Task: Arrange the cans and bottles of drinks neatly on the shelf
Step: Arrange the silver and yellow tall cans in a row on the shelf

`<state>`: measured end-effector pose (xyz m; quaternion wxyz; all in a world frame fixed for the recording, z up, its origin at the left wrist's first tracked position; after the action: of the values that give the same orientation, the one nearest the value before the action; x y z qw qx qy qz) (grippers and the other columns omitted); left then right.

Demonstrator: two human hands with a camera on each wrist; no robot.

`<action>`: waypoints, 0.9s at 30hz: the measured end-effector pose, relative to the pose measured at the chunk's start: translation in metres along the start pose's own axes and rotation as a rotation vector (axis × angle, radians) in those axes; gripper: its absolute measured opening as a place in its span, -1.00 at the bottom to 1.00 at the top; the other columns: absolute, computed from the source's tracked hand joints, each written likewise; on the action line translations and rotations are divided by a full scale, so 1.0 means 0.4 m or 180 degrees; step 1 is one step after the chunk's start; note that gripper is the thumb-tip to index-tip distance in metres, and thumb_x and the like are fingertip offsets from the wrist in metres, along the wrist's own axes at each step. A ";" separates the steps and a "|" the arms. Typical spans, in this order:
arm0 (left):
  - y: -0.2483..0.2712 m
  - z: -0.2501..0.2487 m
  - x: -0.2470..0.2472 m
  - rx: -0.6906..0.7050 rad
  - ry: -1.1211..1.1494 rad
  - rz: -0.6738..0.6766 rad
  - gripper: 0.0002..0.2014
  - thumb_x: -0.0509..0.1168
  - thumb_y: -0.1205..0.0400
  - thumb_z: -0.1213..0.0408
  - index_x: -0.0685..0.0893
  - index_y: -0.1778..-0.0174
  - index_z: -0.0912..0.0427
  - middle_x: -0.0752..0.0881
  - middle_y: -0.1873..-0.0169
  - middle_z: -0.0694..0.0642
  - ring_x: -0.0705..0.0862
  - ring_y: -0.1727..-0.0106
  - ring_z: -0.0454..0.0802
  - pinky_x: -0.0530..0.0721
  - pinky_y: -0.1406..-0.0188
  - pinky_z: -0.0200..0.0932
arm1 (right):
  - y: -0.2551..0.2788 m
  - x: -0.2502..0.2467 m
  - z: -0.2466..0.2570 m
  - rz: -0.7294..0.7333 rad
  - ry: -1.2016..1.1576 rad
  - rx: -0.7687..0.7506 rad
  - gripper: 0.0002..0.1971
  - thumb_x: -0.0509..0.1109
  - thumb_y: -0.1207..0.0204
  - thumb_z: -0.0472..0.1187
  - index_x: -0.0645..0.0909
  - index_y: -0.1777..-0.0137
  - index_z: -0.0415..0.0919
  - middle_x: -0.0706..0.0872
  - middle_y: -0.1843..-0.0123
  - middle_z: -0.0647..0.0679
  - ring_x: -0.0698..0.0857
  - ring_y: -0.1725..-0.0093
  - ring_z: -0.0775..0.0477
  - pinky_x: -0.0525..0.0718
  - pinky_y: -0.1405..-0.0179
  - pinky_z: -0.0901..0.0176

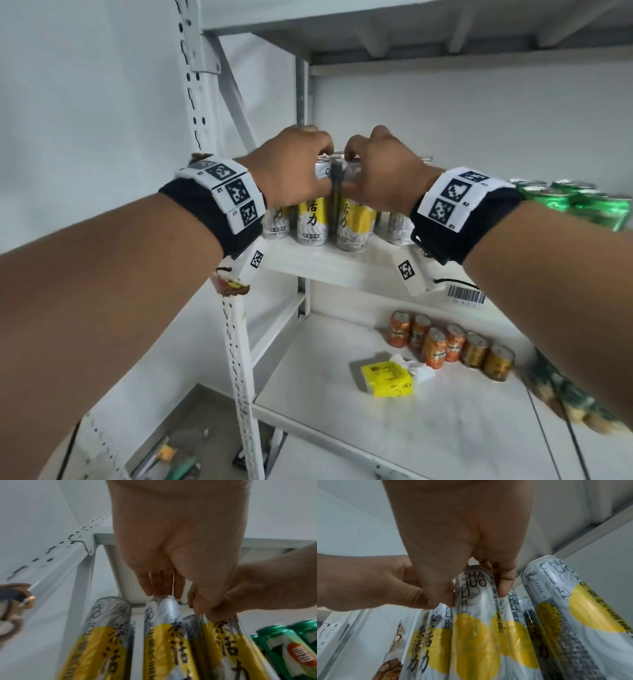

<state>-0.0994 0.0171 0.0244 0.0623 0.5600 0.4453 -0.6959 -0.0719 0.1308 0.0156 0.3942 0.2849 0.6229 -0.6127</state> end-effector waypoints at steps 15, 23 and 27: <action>-0.063 -0.392 0.234 0.0324 0.1816 0.0774 -0.70 0.68 -0.47 0.21 0.76 -0.05 0.07 0.81 0.14 -0.05 0.76 0.11 0.02 0.69 0.17 -0.12 | 0.254 -0.189 -0.261 -0.0529 -0.0668 0.0554 -0.64 0.66 -0.46 -0.05 0.76 -0.21 -0.11 0.74 -0.05 -0.04 0.69 -0.01 -0.05 0.65 -0.02 0.13; -0.115 -0.716 0.289 0.0410 0.2696 0.0874 -0.71 0.71 -0.48 0.35 0.79 -0.04 0.18 0.82 0.15 -0.03 0.77 0.11 -0.13 0.70 0.04 -0.15 | 0.474 -0.323 -0.523 -0.0809 -0.1213 0.1125 -0.49 0.67 -0.48 0.03 0.63 -0.37 -0.07 0.77 -0.14 0.00 0.79 -0.06 -0.02 0.78 -0.07 0.10; -0.130 -0.865 0.325 0.0378 0.2914 0.0872 -0.60 0.73 -0.47 0.28 0.80 -0.18 0.21 0.88 0.03 0.01 0.85 -0.02 -0.05 0.81 -0.08 -0.02 | 0.602 -0.361 -0.675 -0.1002 -0.1627 0.1475 -0.38 0.70 -0.42 0.14 0.57 -0.40 0.00 0.76 -0.08 0.03 0.77 0.07 0.13 0.75 0.11 0.23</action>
<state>0.0731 0.3402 -0.0474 -0.0811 0.8649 0.3086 -0.3875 0.1676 0.4368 -0.0094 0.3630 0.1054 0.3855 -0.8417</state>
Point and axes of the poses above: each hand's wrist, its own y-axis away from the middle knuckle, its own x-axis out of the palm, z = x × y, the point moved 10 cm from there along -y, towards the middle knuckle
